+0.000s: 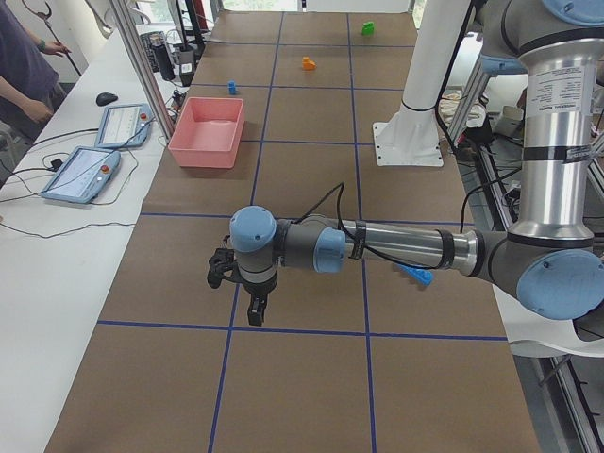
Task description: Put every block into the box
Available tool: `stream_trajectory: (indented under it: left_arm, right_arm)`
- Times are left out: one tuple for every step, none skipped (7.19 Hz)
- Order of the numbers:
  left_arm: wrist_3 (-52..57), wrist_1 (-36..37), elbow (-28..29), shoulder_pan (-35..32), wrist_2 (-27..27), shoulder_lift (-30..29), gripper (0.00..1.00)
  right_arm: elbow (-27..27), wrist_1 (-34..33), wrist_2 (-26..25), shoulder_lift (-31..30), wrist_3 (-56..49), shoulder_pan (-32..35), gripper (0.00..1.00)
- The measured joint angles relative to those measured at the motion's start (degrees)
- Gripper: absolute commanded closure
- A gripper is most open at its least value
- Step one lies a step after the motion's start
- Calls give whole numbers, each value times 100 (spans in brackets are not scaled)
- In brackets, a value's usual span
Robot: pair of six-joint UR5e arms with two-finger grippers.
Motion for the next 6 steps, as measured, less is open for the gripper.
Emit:
stream_trajectory:
  left_arm:
    - [0,0,0,0,-2,-3,0]
    - [2,0,8,0,-10,-2,0]
    - [4,4,14,0,-26,-1,0]
    - [6,-3,2,-2,-98,1,0]
    - [8,-39,-84,2,-215,-31,0]
    - [5,-98,-239,16,-283,-93,0]
  right_arm:
    - [5,1,-1,0,-3,0,0]
    - [21,4,-1,6,-9,0,0]
    - [71,10,2,24,-7,0,0]
    - [232,18,8,56,-1,-22,0]
    - [459,48,30,96,7,-83,0]
    - [606,195,192,141,41,-217,0]
